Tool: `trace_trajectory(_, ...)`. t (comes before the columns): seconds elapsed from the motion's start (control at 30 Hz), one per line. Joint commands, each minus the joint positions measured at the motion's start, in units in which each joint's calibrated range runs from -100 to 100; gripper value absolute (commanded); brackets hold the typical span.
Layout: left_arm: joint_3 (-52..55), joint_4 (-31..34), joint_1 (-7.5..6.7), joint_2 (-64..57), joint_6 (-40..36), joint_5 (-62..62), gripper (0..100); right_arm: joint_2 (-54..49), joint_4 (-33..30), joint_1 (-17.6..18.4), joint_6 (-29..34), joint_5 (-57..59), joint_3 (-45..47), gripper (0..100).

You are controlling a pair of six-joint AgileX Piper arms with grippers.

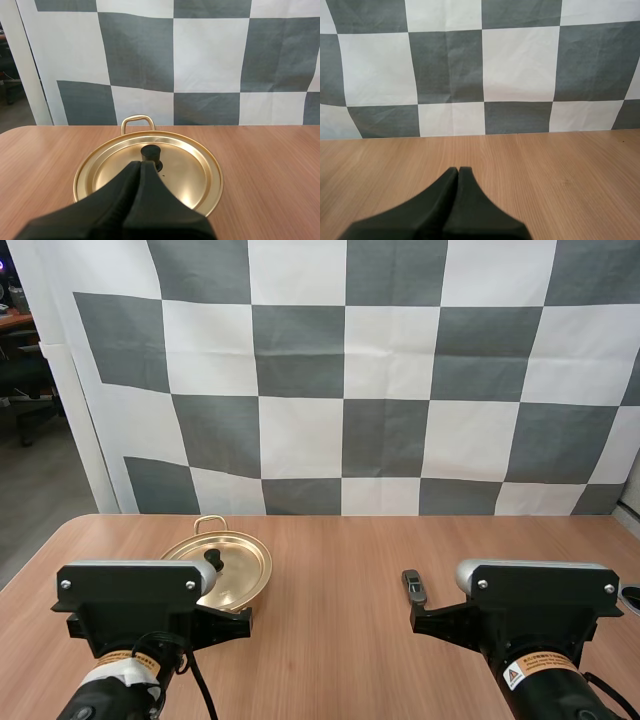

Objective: Open the pot, put the car inside, and close it

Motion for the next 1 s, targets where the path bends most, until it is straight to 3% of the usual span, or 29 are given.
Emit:
trace_trajectory(0.0, 0.0, -0.02, 0.02, 0.0, -0.04, 0.02, 0, 0.0, 0.3, -0.06, -0.02, -0.03, 0.0, 0)
trace_trajectory(0.3, 0.0, -0.02, 0.02, 0.0, -0.04, 0.02, 0, 0.0, 2.05, -0.06, -0.02, -0.03, 0.0, 0)
trace_trajectory(0.6, 0.0, -0.02, 0.02, 0.0, -0.04, 0.02, 0, 0.0, 7.66, -0.06, -0.02, -0.03, 0.0, 0)
trace_trajectory(0.7, 0.0, -0.02, 0.02, 0.0, -0.04, -2.04, 0, 0.0, 6.57, -0.06, -0.02, -0.26, 0.0, 0)
trace_trajectory(0.83, 0.0, 2.33, 0.02, 0.0, 0.33, -15.1, 0, 0.0, -7.76, -0.06, -0.02, -11.9, 0.0, 0)
trace_trajectory(0.97, 0.0, 13.67, 0.02, 0.0, 0.87, -32.21, 0, 0.0, -30.23, -0.06, -0.02, -33.82, 0.0, 0)
